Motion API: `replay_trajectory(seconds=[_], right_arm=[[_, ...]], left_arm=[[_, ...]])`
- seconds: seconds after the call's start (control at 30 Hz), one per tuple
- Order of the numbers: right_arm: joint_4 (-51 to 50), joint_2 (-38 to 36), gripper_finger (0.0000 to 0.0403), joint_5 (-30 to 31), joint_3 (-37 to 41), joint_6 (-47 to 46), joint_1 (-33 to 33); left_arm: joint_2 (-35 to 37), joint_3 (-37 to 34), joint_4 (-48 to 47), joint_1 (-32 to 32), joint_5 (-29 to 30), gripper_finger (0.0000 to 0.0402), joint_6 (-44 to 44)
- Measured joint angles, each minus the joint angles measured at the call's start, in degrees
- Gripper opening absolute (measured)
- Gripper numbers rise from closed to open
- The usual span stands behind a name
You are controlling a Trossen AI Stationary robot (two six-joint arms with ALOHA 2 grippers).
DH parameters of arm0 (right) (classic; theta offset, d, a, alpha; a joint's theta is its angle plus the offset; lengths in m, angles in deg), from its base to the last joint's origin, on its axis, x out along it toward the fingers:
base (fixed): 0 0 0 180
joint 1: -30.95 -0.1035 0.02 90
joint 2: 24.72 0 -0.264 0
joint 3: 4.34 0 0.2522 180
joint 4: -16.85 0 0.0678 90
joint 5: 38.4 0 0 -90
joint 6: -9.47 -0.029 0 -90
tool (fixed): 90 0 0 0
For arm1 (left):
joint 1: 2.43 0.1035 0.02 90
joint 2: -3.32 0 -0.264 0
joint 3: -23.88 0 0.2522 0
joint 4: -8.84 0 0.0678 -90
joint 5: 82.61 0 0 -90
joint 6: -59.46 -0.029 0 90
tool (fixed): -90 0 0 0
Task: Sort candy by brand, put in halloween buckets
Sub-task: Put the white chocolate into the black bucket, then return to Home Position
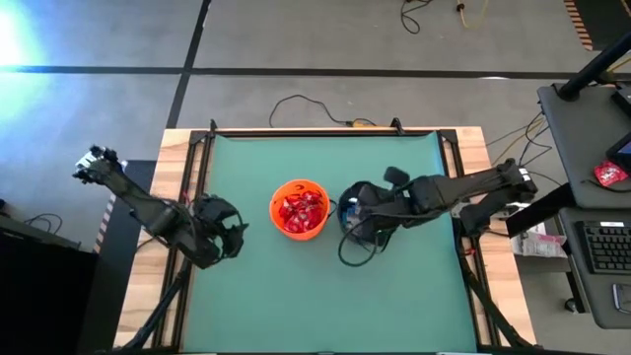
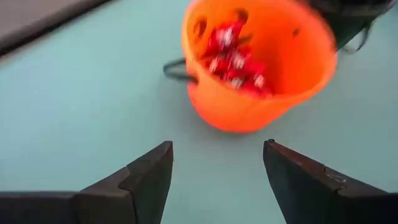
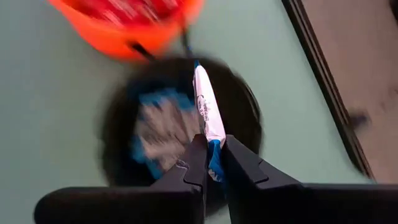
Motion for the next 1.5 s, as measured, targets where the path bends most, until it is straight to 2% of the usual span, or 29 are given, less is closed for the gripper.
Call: replay_trajectory(seconds=[0.07, 0.2, 0.37, 0.5, 0.63, 0.87, 0.93, 1.0, 1.1, 1.17, 1.33, 1.5], right_arm=[[-2.9, -0.1, 0.0023, 0.0, 2.8, -3.3, 1.1], [-1.8, 0.0, 0.0023, -2.2, 10.1, -5.5, 3.0], [9.5, 0.1, 0.0029, -7.7, 18.7, -5.6, 4.7], [17.8, 0.1, 0.0053, -5.7, 21.8, -11.2, 5.1], [18.6, -0.2, 0.0102, -4.2, 21.1, -15.3, 5.2], [18.0, -6.1, 0.0200, -5.8, 18.3, -14.1, 4.6], [19.0, -9.3, 0.0216, -1.7, 18.4, -12.6, 3.8], [21.0, -12.7, 0.0227, 5.6, 19.3, -10.9, 2.8], [25.3, -16.8, 0.0235, 14.6, 21.0, -8.2, 2.2], [29.1, -19.0, 0.0237, 14.7, 22.4, -5.9, 2.6], [38.7, -21.4, 0.0232, 10.8, 25.2, -1.4, 3.1], [44.5, -20.8, 0.0225, 10.4, 25.4, 4.3, 3.3]], left_arm=[[-0.2, -4.5, 3.0, 0.3, -1.5, 0.0233, 1.1], [-0.5, -12.8, 7.0, 0.9, -5.8, 0.0233, 7.1], [-0.5, -19.2, 16.3, 0.8, -7.6, 0.0233, 9.8], [-1.5, -22.9, 23.8, 0.8, -6.8, 0.0233, 9.8], [-4.2, -25.8, 30.5, 0.8, -5.8, 0.0233, 9.3], [-10.6, -25.9, 32.7, 0.4, -7.2, 0.0233, 8.6], [-12.4, -25.4, 33.8, -0.6, -7.3, 0.0233, 8.7], [-14.4, -25.0, 34.0, -1.6, -7.8, 0.0233, 9.2], [-17.2, -24.9, 33.6, -3.1, -11.3, 0.0233, 11.0], [-19.0, -24.9, 33.6, -4.2, -13.9, 0.0233, 11.9], [-22.2, -23.5, 31.5, -7.7, -15.0, 0.0233, 13.8], [-23.4, -17.8, 18.5, -9.1, -23.0, 0.0233, 16.5]])
